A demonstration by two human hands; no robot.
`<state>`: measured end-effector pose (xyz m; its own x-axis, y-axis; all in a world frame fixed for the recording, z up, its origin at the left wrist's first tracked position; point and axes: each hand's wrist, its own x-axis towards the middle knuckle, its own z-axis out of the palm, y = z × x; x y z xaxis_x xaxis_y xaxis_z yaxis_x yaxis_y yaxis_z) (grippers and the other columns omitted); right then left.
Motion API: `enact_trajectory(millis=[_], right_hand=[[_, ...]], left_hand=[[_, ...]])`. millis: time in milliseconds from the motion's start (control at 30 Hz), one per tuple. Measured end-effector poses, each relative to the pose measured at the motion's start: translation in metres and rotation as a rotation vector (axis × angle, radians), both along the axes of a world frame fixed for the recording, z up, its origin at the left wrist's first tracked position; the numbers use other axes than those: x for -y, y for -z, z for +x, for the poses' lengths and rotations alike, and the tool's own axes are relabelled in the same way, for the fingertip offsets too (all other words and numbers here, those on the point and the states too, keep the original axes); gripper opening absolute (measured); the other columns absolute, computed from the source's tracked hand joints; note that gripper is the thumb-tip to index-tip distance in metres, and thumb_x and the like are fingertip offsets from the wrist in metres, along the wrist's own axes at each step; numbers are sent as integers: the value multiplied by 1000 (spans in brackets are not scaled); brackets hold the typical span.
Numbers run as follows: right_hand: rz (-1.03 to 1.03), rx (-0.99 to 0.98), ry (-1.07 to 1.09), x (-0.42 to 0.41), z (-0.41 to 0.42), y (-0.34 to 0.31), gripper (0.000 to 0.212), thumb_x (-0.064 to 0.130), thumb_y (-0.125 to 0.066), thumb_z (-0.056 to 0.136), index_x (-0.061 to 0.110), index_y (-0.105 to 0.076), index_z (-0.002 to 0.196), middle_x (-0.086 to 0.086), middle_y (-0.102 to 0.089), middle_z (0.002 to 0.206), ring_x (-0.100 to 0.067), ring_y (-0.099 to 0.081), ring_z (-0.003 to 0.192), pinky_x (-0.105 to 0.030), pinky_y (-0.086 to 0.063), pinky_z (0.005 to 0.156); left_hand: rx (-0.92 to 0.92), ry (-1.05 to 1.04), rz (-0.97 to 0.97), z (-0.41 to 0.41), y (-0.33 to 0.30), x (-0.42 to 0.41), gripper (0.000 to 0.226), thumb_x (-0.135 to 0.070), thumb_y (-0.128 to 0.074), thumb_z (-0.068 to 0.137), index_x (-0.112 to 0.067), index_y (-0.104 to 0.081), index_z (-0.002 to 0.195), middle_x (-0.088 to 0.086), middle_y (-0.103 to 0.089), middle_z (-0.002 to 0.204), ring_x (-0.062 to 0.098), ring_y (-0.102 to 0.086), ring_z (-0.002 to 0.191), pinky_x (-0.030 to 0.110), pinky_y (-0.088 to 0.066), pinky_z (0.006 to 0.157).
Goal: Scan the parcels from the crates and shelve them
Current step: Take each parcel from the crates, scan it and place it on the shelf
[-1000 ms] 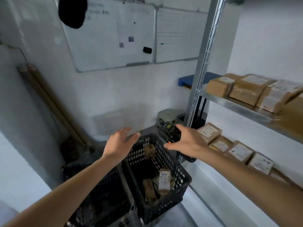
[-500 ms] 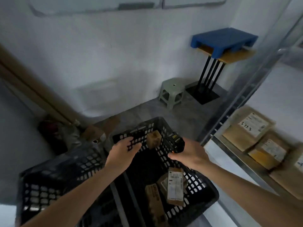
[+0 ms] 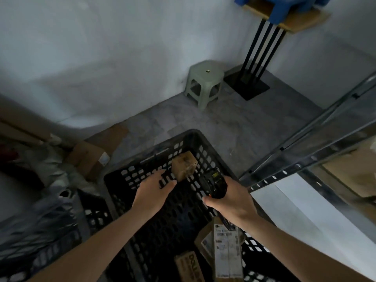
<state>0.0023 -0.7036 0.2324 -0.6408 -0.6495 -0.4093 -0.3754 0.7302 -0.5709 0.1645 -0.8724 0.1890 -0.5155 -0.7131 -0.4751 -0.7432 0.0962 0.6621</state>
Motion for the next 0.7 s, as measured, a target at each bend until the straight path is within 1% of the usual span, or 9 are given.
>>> enact_trajectory(millis=[67,167,233,300,400,433,500,567,700], right_hand=[[-24,11,-2,3,-4,9,39,57,-79,64,38,-62,94,15,-70,86,-4,-66,82,-36,-58,76],[-51,35,0,1,-9,19,37,52,-82,67,39,-62,95,16,-71,87,0,-66,82,-33,-58,76],[-57,58,-3,-2,-12,25,39,52,-82,67,39,-62,98,18,-72,87,1,-67,81,-32,-59,75],[-57,61,-20,-4,-15,30,42,54,-81,66,38,-60,99,17,-71,87,1,-68,81,-32,-59,74],[-59,52,-25,-5,-16,37,44,59,-79,64,40,-59,99,19,-70,92,1,-67,84,-33,-59,75],[-60,49,-25,-5,-16,39,44,59,-78,63,40,-59,98,19,-70,91,0,-67,83,-33,-59,74],[-56,45,-32,-6,-17,42,43,59,-77,63,39,-58,95,17,-69,89,-1,-66,81,-34,-59,72],[-54,40,-44,-6,-19,45,44,60,-77,62,38,-58,96,17,-69,88,-1,-66,81,-34,-59,71],[-54,35,-58,-4,-20,49,50,62,-78,62,40,-58,102,19,-68,92,0,-67,84,-32,-60,74]], left_hand=[[-14,12,-17,-10,14,5,73,-57,-60,93,-26,-36,155,-4,-49,150,19,-53,131,37,-48,106],[-46,34,-64,-25,30,13,77,-63,-61,87,-27,-41,152,-5,-54,146,19,-54,131,42,-49,106],[-48,22,-96,-36,37,16,72,-52,-67,90,-24,-42,152,-4,-53,146,21,-52,133,41,-47,107],[-69,33,-136,-49,44,16,65,-42,-70,91,-25,-46,149,-5,-55,143,20,-53,132,36,-47,104],[-98,73,-183,-63,54,13,58,-36,-73,89,-27,-52,142,-7,-60,136,15,-55,126,24,-44,94],[-104,76,-196,-65,59,13,60,-36,-74,89,-25,-51,143,-5,-59,138,15,-55,126,24,-44,94],[-82,93,-223,-70,66,11,68,-36,-75,88,-22,-45,147,-2,-52,145,19,-53,130,31,-44,100],[-52,94,-267,-74,70,10,72,-32,-75,88,-19,-41,150,1,-46,149,24,-51,131,35,-44,101],[1,71,-356,-77,72,14,68,-25,-76,89,-13,-44,147,4,-44,144,29,-57,119,38,-50,90]])
